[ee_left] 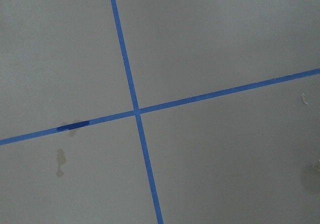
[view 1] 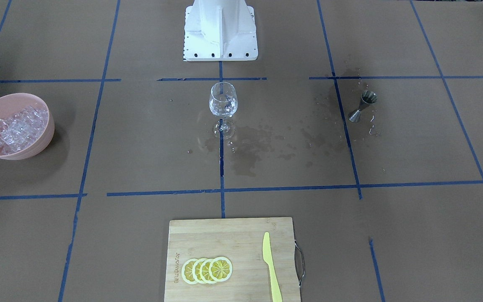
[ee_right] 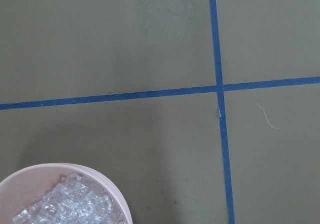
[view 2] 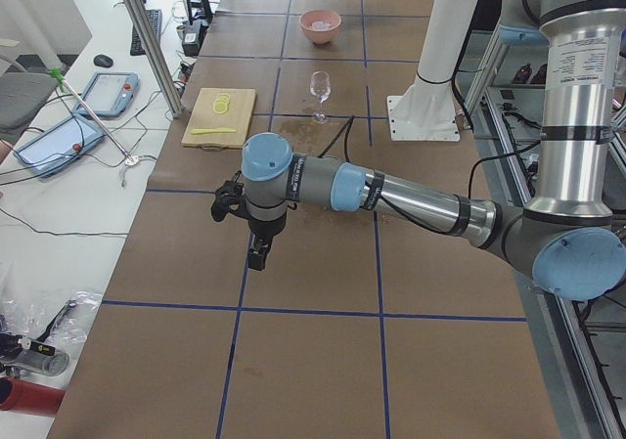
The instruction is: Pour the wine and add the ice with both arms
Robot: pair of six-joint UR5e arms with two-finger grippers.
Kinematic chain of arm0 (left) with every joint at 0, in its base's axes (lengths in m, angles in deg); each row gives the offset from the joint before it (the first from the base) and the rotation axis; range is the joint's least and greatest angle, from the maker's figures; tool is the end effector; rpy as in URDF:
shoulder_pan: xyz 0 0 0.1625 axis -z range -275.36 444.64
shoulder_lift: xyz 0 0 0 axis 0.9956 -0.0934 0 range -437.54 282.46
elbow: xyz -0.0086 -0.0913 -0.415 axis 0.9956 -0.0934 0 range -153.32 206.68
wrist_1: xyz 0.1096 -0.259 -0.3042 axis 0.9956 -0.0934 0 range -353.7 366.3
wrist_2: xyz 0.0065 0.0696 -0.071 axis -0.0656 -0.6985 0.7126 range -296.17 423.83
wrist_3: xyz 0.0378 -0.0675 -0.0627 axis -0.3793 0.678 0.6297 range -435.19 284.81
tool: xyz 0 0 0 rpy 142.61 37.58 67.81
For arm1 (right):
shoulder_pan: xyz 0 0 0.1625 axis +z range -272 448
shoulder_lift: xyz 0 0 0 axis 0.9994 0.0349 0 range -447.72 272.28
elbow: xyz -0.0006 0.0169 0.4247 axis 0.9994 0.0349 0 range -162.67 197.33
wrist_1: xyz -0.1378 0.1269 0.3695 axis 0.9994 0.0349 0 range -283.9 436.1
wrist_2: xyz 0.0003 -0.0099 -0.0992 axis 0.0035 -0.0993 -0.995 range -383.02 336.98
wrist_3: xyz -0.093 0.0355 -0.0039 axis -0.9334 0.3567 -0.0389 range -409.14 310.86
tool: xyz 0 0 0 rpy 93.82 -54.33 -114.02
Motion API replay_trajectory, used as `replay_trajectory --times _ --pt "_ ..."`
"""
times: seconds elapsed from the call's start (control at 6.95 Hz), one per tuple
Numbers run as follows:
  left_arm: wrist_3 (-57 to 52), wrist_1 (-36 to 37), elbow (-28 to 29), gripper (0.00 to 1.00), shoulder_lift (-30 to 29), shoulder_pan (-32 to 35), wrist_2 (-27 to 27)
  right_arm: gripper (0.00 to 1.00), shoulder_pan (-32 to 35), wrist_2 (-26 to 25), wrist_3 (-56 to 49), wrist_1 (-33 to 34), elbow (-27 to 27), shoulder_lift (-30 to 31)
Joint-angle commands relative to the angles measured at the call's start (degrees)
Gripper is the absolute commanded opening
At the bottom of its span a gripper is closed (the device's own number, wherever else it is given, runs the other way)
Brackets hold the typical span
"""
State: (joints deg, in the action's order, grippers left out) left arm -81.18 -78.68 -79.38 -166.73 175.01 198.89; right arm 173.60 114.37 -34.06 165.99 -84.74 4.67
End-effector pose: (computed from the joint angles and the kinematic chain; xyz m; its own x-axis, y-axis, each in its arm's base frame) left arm -0.0659 -0.4826 0.5357 0.7041 0.2232 -0.6742 -0.0674 0.9660 0.2494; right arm 0.0232 -0.4819 0.5708 0.6622 0.0851 0.7444 -0.1001 0.9947 -0.0246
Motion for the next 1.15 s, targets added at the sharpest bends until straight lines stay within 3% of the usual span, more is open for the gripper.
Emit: replay_trajectory --times 0.0,0.14,0.58,1.01 --pt "0.18 -6.02 0.16 1.0 0.16 -0.02 3.17 1.0 -0.35 0.52 -0.48 -2.95 -0.32 1.02" --pt "4.28 -8.33 0.5 1.0 0.16 -0.8 6.94 1.0 -0.26 0.43 -0.14 -4.8 -0.49 2.6" --pt "18.8 -26.58 1.56 1.0 0.25 -11.68 6.89 1.0 -1.05 2.17 0.66 -11.65 -0.32 3.93" --pt "29.61 -39.54 0.69 1.0 -0.89 -16.01 7.58 1.0 -2.01 4.47 0.57 -12.46 -0.4 3.93"
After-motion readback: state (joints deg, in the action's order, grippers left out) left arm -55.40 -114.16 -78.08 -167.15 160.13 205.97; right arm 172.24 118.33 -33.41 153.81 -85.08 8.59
